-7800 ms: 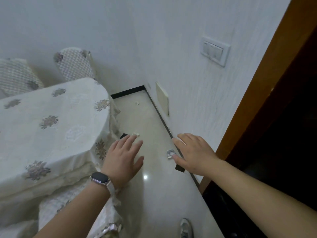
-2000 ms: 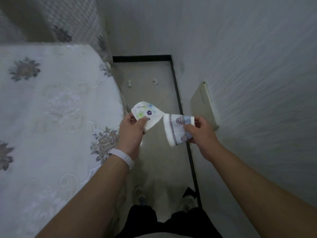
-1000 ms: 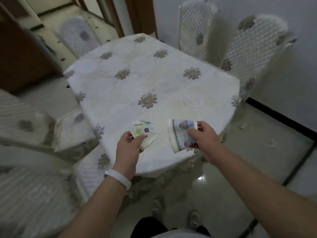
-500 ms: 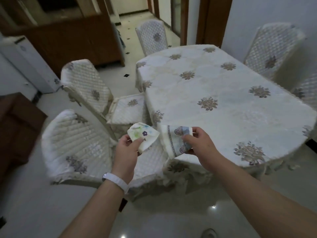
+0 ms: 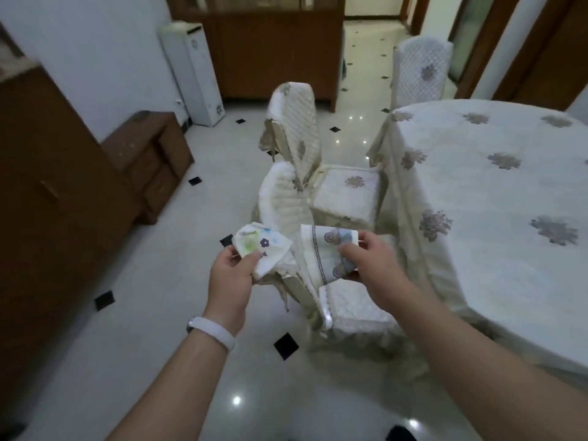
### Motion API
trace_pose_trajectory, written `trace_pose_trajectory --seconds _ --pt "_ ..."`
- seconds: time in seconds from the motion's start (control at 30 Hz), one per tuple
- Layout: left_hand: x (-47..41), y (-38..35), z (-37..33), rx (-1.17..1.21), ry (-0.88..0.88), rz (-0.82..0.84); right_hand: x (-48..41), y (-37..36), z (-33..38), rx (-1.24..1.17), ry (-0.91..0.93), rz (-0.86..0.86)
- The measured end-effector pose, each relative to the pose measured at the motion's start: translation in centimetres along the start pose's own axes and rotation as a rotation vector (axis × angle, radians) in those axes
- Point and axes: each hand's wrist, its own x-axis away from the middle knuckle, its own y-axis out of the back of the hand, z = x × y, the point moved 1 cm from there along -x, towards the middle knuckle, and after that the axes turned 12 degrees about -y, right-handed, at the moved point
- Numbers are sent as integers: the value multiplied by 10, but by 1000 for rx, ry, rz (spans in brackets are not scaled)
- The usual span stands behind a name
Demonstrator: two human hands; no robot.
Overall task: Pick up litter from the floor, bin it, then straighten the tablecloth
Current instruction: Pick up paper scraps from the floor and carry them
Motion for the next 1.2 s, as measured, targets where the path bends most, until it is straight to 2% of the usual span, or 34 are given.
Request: trace_pose_trajectory --seconds 0.23,0.43,0.6,0.97,1.2 --pt "-26 97 0 2 10 -204 -31 -101 3 127 -31 160" --pt "-67 144 10 -19 46 -313 -86 -170 8 168 -68 220" --pt "-137 170 10 -53 48 -387 -151 -228 26 162 -72 264" --pt "-321 163 -6 -95 29 -303 -287 -281 102 89 -82 222" --pt "-407 172 -1 -62 33 -242 -349 -318 113 59 -107 174"
